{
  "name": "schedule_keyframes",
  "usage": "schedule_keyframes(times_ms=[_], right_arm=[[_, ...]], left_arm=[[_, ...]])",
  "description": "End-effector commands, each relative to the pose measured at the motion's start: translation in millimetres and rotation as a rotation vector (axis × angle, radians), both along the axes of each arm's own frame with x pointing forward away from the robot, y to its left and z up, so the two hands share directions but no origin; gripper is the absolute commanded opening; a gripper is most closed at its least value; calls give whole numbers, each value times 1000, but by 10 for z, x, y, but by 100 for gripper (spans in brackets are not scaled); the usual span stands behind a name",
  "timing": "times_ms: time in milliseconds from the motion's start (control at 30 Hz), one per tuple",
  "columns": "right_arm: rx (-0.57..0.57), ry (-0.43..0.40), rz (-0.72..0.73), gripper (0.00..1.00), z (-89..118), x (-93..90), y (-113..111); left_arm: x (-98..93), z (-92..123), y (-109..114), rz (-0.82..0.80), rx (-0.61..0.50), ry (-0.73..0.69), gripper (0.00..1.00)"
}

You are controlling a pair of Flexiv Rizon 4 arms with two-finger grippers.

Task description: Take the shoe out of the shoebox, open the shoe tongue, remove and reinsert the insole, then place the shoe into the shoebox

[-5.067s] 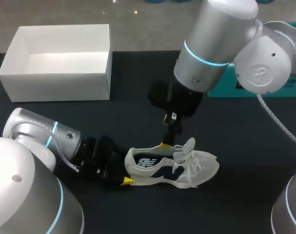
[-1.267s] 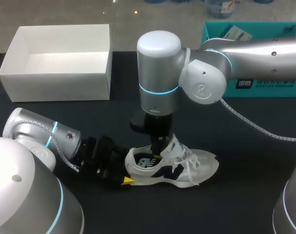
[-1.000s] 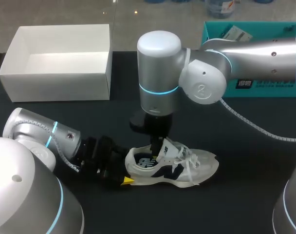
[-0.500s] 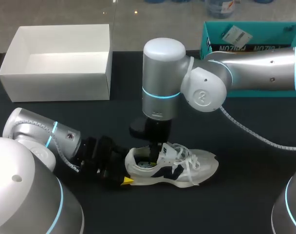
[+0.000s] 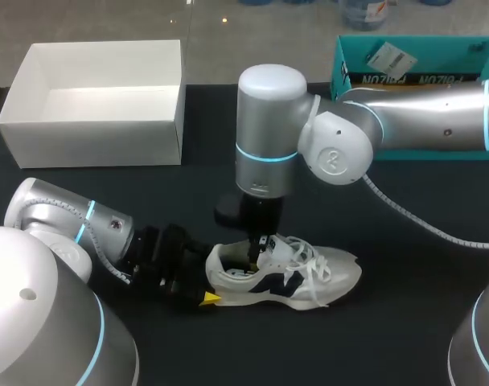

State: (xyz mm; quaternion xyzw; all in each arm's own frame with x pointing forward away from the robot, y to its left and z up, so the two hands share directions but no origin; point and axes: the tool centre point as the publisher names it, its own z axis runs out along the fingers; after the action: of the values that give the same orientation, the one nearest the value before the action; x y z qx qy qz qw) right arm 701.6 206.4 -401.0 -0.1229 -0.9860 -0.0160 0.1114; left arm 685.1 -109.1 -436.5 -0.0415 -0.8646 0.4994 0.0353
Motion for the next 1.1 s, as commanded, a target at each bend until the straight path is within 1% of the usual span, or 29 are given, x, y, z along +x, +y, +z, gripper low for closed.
schedule_keyframes(times_ms=[33,200,433,733,933,1100], right_arm=[[10,2,6,0,131,34,-21],[26,1,13,0,260,68,-23],[33,-11,1,0,330,56,-47],[29,-62,-51,0,451,31,-142],[63,-116,-128,0,502,-33,-238],[68,-117,-115,0,526,-2,-229]], left_arm=[[-14,-81,-19,0,3,-1,0],[-14,-81,-19,0,3,-1,0],[-14,-81,-19,0,3,-1,0],[-14,-81,-19,0,3,-1,0],[-14,-81,-19,0,3,-1,0],[-14,-81,-19,0,3,-1,0]])
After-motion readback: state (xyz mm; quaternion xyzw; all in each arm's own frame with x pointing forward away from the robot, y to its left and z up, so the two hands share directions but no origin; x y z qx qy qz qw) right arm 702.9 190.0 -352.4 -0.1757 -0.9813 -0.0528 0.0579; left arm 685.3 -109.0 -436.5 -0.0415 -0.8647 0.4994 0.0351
